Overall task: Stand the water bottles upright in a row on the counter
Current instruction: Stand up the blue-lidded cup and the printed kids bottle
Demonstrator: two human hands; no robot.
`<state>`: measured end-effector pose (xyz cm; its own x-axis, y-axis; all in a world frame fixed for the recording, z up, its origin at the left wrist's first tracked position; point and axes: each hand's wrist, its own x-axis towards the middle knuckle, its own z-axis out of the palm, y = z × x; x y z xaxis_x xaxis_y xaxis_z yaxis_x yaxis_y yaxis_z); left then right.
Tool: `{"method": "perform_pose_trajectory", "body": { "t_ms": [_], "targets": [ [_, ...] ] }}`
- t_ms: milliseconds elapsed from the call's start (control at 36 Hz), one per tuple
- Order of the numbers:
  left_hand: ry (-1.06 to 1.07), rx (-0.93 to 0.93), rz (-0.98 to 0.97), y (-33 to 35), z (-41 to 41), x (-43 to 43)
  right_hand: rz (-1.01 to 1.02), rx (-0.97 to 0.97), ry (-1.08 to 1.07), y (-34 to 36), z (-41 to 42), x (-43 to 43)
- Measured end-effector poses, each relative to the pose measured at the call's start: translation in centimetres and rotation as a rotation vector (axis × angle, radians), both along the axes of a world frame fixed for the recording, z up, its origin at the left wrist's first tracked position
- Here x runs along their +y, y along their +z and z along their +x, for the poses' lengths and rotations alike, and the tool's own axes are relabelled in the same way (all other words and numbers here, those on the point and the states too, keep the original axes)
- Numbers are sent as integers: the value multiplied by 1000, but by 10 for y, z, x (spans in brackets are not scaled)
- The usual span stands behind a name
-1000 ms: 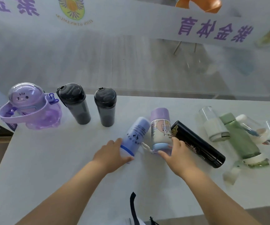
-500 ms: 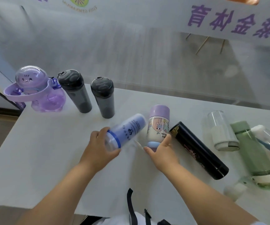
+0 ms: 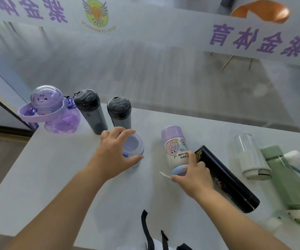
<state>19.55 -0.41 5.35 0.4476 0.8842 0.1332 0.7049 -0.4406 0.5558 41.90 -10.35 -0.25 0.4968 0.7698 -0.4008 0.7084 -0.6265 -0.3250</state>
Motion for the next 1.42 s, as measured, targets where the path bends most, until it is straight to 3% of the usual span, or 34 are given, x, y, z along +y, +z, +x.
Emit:
{"method": "perform_pose_trajectory", "body": {
  "t_ms": [306, 472, 917, 1167, 1250, 1417],
  "targets": [
    [-28, 9, 2, 5, 2, 2, 240, -158, 78, 54, 24, 9],
    [-13, 24, -2, 6, -2, 1, 419, -17, 90, 81, 25, 41],
    [73, 2, 16, -1, -2, -11, 473, 218, 303, 78, 35, 64],
    [43, 110, -18, 14, -2, -12, 360, 102, 399, 94, 40, 62],
    [28, 140, 53, 27, -2, -11, 416, 34, 380, 109, 43, 54],
    [-115, 23, 273, 47, -5, -24, 423, -68, 300, 128, 48, 16]
  ]
}}
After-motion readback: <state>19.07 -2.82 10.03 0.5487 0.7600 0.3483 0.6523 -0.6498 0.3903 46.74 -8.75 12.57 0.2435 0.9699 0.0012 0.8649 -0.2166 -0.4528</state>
